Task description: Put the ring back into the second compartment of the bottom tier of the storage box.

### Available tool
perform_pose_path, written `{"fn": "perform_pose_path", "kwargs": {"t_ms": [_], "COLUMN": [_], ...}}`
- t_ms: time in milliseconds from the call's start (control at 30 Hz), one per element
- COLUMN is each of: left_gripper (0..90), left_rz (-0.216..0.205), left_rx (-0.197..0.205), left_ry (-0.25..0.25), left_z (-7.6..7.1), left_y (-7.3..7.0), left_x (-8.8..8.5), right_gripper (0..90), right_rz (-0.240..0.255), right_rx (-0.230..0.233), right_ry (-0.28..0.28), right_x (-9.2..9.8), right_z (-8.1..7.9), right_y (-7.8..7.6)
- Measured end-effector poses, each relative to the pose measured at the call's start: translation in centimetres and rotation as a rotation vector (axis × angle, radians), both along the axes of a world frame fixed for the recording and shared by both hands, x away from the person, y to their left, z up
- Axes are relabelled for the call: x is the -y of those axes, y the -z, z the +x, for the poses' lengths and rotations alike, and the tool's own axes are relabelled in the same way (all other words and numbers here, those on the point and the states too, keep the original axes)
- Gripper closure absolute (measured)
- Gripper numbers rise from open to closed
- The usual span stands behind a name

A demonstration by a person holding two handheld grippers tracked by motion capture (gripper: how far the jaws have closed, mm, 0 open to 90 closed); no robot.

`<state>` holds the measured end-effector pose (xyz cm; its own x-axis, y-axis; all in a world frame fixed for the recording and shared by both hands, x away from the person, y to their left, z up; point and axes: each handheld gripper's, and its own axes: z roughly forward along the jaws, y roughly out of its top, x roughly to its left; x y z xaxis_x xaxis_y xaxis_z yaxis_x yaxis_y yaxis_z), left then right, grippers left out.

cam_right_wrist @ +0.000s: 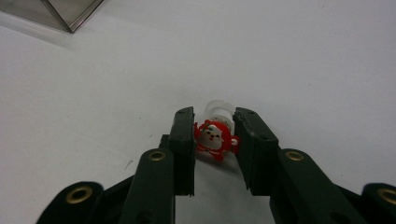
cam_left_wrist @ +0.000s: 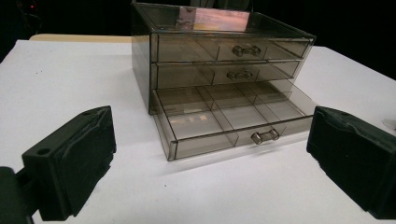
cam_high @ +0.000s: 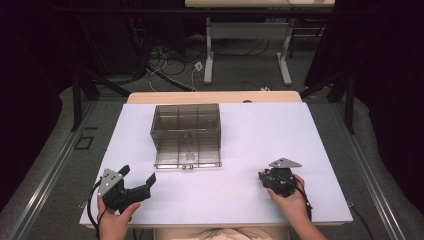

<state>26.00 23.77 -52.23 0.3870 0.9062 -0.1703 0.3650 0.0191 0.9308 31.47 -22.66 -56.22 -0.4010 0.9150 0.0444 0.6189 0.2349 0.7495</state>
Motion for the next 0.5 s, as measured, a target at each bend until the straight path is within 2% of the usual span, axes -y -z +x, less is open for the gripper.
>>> {"fn": "perform_pose_path", "kwargs": {"t_ms": [500], "left_gripper": [1.6], "left_rz": [0.001], "left_rx": [0.000], "left_ry": [-0.001], "left_z": [0.00], "left_y": [-0.01], "left_x": [-0.02], "right_gripper": [69.2], "right_rz": [-0.001], "right_rx": [0.020], "right_ry": [-0.008], "right_x": [0.01], "right_z": [-0.01], "right_y": [-0.07]}}
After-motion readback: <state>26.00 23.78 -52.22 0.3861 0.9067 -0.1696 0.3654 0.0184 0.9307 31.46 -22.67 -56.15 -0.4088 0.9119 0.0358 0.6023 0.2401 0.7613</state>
